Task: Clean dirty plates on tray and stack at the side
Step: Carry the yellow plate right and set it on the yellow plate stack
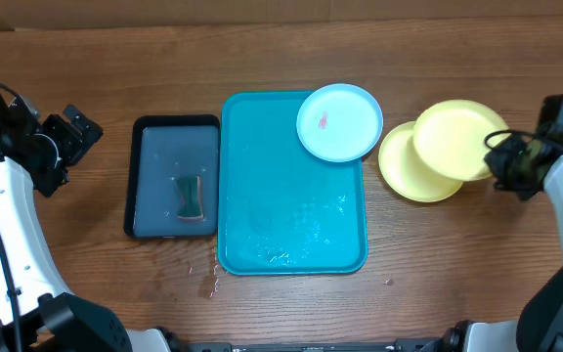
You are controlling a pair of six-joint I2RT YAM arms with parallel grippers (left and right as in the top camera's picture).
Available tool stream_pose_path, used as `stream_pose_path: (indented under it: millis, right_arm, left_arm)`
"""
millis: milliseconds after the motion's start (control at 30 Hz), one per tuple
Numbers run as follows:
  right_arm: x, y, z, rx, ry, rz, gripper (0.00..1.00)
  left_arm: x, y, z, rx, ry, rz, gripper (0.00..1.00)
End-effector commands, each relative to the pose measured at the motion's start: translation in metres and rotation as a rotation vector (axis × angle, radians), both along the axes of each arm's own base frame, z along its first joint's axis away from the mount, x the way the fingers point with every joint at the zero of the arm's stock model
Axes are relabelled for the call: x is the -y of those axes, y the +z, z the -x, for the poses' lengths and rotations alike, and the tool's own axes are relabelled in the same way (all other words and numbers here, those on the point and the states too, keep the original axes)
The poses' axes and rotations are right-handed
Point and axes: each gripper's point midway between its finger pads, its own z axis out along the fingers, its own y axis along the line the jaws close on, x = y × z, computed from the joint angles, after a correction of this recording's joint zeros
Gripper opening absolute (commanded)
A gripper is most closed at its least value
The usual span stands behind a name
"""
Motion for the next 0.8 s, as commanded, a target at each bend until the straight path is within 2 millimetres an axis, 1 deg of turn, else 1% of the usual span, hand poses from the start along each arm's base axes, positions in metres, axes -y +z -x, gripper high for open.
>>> stream_pose_path:
  millis: [0, 100, 267, 600, 667, 767]
  right_arm:
    - [-0.009, -0.014, 0.004, -0.005, 0.014, -0.012, 0.04]
    - [-0.012, -0.026, 0.007, -0.005, 0.014, -0.014, 0.04]
    - [-0.021, -0.038, 0.011, -0.007, 0.035, -0.018, 0.04]
    - [-0.052, -0.051, 0.006, 0.010, 0.134, 0.000, 0.05]
    - [-0.054, -0.052, 0.006, 0.003, 0.142, 0.020, 0.16]
    - [-0.052, -0.052, 0.007, -0.001, 0.141, 0.036, 0.20]
  left_arm:
    - [-0.002, 0.006, -0.001, 0.013, 0.009, -0.006, 1.00]
    - [-0.002, 0.006, -0.001, 0.013, 0.009, -0.006, 1.00]
    - [-0.002, 0.006, -0.001, 0.012, 0.009, -0.006, 1.00]
    - [-0.002, 0.006, -0.001, 0.012, 0.009, -0.006, 1.00]
    - [-0.002, 0.006, -0.001, 0.012, 0.009, -0.006, 1.00]
    - [-0.002, 0.006, -0.001, 0.012, 0.009, -0.006, 1.00]
